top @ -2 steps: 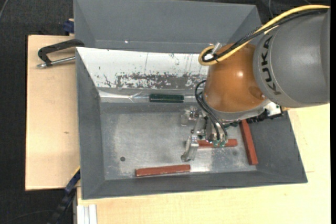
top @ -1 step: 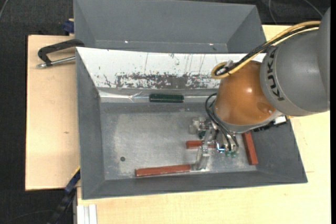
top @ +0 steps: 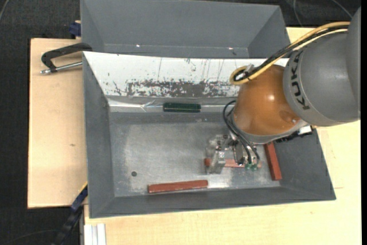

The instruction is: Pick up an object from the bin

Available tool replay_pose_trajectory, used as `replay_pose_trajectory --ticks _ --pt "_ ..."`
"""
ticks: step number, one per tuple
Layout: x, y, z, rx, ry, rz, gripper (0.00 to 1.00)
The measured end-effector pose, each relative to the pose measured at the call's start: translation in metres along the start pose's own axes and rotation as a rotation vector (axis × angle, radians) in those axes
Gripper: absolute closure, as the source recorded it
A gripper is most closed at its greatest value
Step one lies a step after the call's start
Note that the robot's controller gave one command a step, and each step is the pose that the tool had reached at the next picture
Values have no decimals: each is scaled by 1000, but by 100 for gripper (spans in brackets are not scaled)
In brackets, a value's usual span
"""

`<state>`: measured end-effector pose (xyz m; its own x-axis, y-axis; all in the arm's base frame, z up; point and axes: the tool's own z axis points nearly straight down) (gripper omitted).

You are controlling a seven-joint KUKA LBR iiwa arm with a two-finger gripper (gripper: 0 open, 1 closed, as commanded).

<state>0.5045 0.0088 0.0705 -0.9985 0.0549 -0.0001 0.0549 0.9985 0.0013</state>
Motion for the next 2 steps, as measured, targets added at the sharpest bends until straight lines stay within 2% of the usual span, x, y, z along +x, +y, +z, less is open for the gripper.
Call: replay_pose_trajectory --ticks 1,2 --pt "-18 1 -119 0 -15 -74 100" --pt "-20 10 -207 0 -15 -68 100"
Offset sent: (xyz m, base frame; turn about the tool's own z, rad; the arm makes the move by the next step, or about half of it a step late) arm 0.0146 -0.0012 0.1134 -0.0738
